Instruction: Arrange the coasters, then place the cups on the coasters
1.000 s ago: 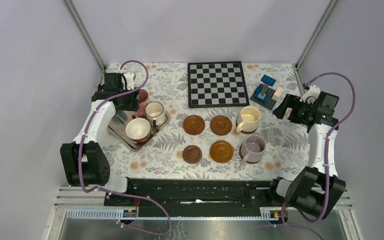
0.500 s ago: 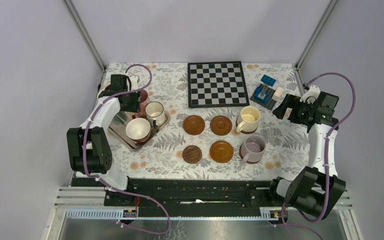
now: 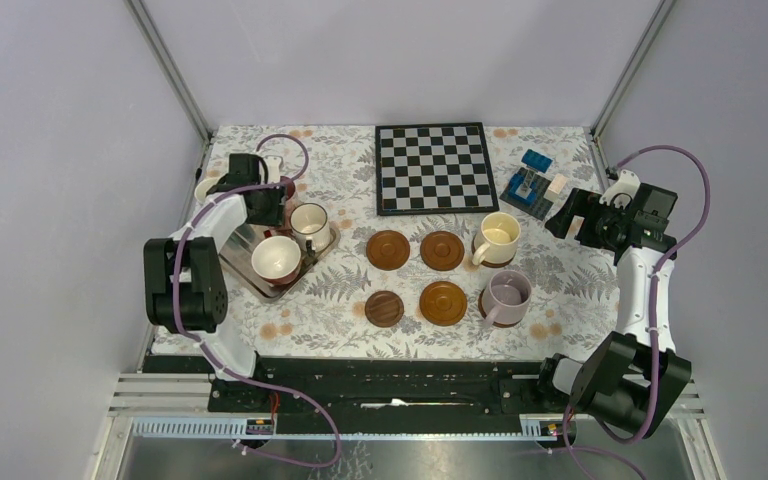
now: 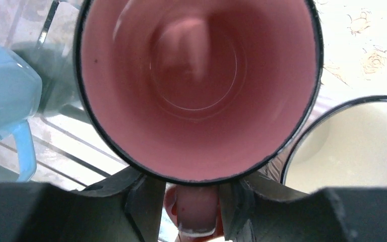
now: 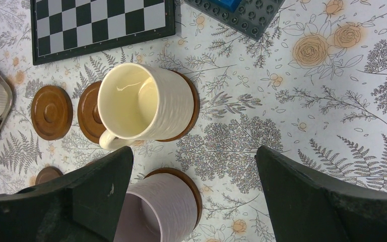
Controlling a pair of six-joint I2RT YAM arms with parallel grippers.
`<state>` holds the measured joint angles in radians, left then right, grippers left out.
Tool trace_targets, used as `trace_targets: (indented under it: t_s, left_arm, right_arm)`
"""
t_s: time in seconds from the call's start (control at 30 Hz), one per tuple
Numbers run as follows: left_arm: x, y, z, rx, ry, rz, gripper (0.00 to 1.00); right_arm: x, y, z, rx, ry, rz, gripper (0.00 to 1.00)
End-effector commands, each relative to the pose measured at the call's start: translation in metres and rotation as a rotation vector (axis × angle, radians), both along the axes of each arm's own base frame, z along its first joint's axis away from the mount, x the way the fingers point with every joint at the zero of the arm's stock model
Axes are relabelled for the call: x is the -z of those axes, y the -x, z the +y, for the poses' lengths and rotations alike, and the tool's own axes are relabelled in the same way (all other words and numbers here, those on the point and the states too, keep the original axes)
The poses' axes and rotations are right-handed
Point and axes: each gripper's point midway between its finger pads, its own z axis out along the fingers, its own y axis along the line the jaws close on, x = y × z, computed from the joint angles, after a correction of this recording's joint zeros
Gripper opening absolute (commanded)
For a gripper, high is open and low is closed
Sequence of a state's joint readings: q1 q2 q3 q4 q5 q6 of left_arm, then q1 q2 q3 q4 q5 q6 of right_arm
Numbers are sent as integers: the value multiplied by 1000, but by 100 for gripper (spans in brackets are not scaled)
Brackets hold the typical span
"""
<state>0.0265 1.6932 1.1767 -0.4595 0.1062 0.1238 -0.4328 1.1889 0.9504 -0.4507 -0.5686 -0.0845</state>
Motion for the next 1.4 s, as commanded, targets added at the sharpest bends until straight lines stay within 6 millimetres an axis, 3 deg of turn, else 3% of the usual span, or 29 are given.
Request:
trace_targets:
  t_s: [0.0,0.2,0.5,0.6,0.93,1.07,1.23,1.37]
  left_arm:
    - [10,-22,2,1,7,-69,43]
    - [12,-28,6,-1,5,-94,33]
    - [-27,-35,13,0,-7,-181,0]
    - [-40,-37,17,-11,-19,-217,0]
    - [-112,-52,27,-80,-28,-475,0]
    - [-151,-59,26,-87,-12,-579,0]
    - [-209,-60,-4,-28,64,-657,0]
    - [-242,-46,-56,84,76,-704,0]
  right_arm:
    - [-2,-2,3,-7,-6,-15,98]
    - [-2,-2,2,-4,-5,-13,98]
    - [-1,-2,3,-8,-12,-14,98]
    - [-1,-1,4,-11,-12,-14,98]
    - [-2,-1,5,-12,-13,-16,98]
    - [-3,-1,4,-11,-9,-19,98]
    - [-7,-2,6,-15,-22,-23,98]
    - [-11,-2,7,-15,-23,-31,98]
